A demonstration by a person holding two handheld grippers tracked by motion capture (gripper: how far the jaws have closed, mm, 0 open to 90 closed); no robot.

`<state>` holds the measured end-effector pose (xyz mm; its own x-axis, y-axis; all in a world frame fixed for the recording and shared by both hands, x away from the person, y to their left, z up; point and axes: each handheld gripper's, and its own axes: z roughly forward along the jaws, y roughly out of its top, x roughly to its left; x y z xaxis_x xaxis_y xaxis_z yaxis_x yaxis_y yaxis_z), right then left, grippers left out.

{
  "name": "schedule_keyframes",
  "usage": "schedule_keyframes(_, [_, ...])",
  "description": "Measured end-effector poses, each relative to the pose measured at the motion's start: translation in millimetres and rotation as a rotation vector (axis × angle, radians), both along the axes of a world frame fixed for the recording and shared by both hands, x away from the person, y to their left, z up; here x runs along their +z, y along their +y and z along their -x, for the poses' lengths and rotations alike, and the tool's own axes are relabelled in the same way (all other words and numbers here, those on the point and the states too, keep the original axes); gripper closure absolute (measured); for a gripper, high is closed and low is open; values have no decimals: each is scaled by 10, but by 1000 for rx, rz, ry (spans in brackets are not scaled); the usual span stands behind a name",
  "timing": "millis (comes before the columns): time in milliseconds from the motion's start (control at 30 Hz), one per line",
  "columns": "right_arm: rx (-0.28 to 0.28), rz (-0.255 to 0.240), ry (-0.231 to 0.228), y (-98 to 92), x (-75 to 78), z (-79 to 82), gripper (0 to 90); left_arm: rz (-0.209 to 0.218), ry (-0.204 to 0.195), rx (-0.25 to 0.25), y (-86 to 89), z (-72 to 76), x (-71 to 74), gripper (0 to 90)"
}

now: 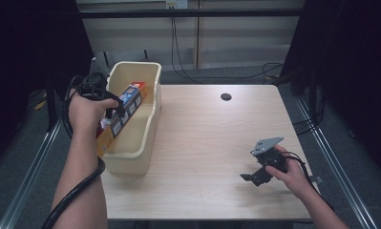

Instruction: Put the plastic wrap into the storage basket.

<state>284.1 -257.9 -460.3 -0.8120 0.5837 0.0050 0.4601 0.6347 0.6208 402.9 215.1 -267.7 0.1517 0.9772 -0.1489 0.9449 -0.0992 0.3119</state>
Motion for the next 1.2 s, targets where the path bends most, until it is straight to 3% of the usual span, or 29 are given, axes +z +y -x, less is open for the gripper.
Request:
schedule_keyframes(500, [-5,5,-10,-20,1,5,23,1,31,-5,-9,7,-150,408])
schedule_keyframes(1167, [8,10,-4,-9,-14,5,24,27,78,42,-14,11,-373,406])
schedule_keyframes(1200, [9,10,-4,-9,-14,4,24,14,73,35,-13,10,-384,405])
